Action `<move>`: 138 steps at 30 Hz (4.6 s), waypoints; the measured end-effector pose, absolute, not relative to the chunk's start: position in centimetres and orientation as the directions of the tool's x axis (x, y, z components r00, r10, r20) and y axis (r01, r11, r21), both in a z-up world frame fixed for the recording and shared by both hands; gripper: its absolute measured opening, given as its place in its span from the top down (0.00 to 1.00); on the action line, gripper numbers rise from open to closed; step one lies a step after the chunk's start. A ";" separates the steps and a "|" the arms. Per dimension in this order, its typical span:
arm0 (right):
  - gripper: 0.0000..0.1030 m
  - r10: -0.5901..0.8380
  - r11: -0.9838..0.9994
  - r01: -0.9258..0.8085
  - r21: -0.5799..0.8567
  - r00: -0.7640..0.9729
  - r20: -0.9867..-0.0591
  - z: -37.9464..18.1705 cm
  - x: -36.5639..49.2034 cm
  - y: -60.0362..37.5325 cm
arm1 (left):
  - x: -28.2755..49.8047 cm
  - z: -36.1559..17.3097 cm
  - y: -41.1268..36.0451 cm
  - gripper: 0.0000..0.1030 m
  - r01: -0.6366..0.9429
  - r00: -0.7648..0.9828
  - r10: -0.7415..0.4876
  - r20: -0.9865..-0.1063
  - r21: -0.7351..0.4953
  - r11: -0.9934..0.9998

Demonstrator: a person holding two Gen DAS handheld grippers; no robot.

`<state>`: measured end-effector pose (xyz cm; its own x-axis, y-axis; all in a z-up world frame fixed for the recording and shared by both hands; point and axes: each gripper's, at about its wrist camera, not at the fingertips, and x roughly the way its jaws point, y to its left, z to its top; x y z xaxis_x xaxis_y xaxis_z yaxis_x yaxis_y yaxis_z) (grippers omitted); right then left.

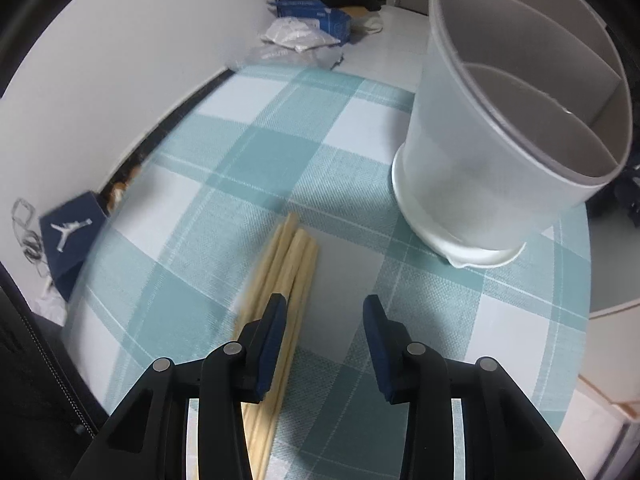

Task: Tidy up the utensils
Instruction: 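Lower the right gripper onto the chopstick bundle and close on one chopstick, then lift the chopstick with the right gripper while the left gripper grasps another chopstick, then carry both chopsticks over the utensil holder and drop them in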

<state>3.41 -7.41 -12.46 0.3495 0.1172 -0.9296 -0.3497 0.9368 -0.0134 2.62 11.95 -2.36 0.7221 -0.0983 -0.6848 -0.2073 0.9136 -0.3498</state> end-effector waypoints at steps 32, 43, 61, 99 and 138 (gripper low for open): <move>0.95 0.053 0.925 -0.370 -0.090 0.357 -0.932 -14.2 6.4 -5.8 | 2.8 -4.3 11.3 0.01 -0.231 0.661 -0.026 -0.750 -0.236 0.944; 0.96 0.318 0.944 -0.245 0.219 0.514 -0.797 -8.9 4.8 -12.1 | 4.0 -9.4 4.6 0.01 -0.022 0.412 -0.166 -0.896 -0.192 0.981; 0.96 0.482 0.829 -0.116 0.547 0.645 -0.593 -7.0 1.6 -24.0 | 4.4 -12.4 2.2 0.13 0.060 0.249 -0.069 -0.966 -0.056 0.997; 0.96 0.398 0.900 -0.201 0.387 0.743 -0.538 -4.1 -1.9 -22.2 | 4.7 -7.1 -0.5 0.98 0.057 0.526 -0.216 -0.822 -0.219 0.974; 0.96 0.301 0.944 -0.247 0.218 0.916 -0.264 11.1 2.0 -21.7 | 10.4 11.4 -4.8 0.98 0.364 0.712 -0.482 -0.511 -0.319 0.875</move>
<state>1.98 -21.65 11.07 0.9162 0.3010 -0.2645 -0.2473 0.9442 0.2176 10.37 -4.76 11.42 0.7119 -0.4819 -0.5109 0.3637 0.8753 -0.3188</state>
